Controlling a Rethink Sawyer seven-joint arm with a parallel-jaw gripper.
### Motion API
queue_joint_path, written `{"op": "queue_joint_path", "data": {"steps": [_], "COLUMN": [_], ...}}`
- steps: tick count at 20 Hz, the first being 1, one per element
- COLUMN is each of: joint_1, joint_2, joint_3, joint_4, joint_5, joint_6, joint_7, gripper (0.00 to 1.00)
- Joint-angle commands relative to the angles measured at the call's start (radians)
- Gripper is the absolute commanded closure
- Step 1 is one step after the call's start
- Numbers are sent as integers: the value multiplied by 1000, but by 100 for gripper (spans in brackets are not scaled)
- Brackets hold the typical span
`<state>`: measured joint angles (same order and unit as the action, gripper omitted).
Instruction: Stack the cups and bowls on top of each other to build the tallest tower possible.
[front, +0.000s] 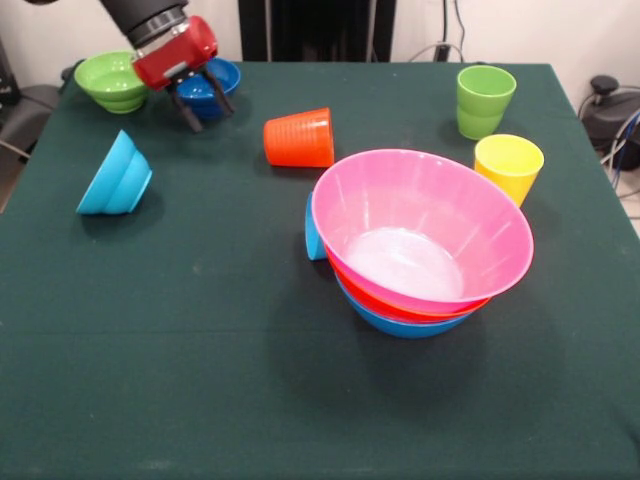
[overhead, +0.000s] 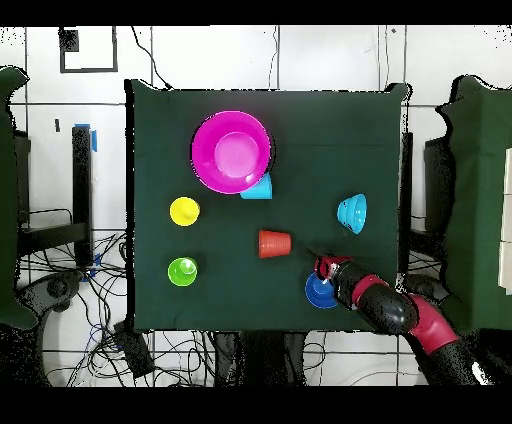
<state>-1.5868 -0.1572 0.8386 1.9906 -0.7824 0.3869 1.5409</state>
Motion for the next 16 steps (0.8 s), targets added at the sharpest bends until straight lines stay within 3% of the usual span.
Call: {"op": "queue_joint_path", "data": {"steps": [1,5,9,16], "joint_1": [81,105,144,106], "joint_2": [-18,-56,-133,-86], "joint_3": [-4,-37,-76,-84], "joint_4": [-6,-1,-17,-129], "joint_5": [83,110,65,17], "joint_6": [125,158,147,181], "joint_7": [-15,-13,-29,-185], "gripper": [0,0,0,0]}}
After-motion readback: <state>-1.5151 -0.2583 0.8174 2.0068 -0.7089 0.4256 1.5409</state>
